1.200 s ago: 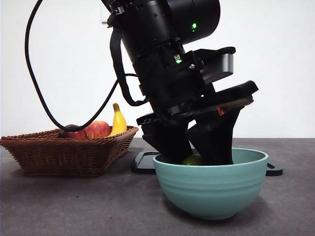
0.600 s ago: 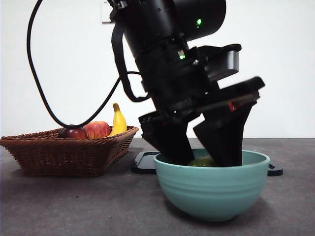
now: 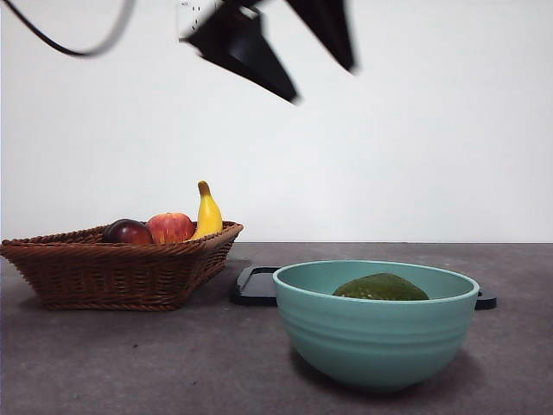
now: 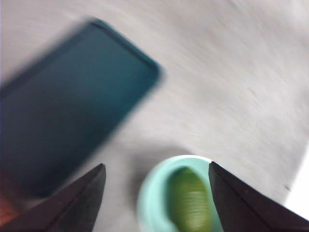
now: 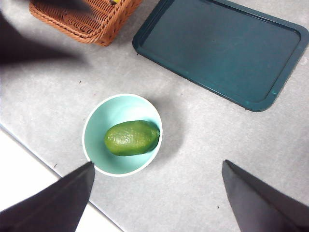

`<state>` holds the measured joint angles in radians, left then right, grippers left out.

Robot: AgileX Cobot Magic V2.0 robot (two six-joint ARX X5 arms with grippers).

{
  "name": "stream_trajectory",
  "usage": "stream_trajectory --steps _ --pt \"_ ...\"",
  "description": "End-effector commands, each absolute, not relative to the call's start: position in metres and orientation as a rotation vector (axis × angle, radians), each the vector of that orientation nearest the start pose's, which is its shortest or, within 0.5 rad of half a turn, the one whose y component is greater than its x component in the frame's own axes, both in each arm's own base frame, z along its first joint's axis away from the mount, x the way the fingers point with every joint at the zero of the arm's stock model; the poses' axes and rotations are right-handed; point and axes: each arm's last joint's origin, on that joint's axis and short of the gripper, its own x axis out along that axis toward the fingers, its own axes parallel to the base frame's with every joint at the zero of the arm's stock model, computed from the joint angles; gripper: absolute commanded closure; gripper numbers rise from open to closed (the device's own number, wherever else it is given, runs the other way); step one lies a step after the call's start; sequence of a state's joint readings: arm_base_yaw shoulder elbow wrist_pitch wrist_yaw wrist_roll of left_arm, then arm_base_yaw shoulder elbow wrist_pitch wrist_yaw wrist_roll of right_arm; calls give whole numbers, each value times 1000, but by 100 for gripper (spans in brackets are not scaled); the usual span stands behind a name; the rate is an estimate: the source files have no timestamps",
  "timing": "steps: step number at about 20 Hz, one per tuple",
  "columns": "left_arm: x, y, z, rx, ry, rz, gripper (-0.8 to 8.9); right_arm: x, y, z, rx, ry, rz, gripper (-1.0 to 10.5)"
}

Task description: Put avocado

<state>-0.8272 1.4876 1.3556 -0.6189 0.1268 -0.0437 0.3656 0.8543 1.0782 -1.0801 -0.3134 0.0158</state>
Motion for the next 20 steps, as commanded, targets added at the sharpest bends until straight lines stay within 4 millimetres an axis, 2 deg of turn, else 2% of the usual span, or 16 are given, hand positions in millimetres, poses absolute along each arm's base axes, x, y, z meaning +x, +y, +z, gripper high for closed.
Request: stream_trajectory --steps 1,5,7,9,15,17,20 --pt "218 -212 350 173 701 -834 472 123 57 350 1 855 630 523" --pt "217 -156 375 87 672 -746 472 124 57 350 0 855 630 523" --pt "209 -136 374 59 671 -731 472 124 57 350 0 855 630 523" --pt "197 -122 363 37 689 -740 472 124 57 350 1 856 630 523" --pt "147 -98 313 -16 831 -900 472 124 58 349 1 861 632 523" --pt "135 -93 309 -13 868 -938 473 126 59 346 1 885 632 523" --pt "128 -89 312 -10 853 -949 472 130 62 332 24 955 676 523"
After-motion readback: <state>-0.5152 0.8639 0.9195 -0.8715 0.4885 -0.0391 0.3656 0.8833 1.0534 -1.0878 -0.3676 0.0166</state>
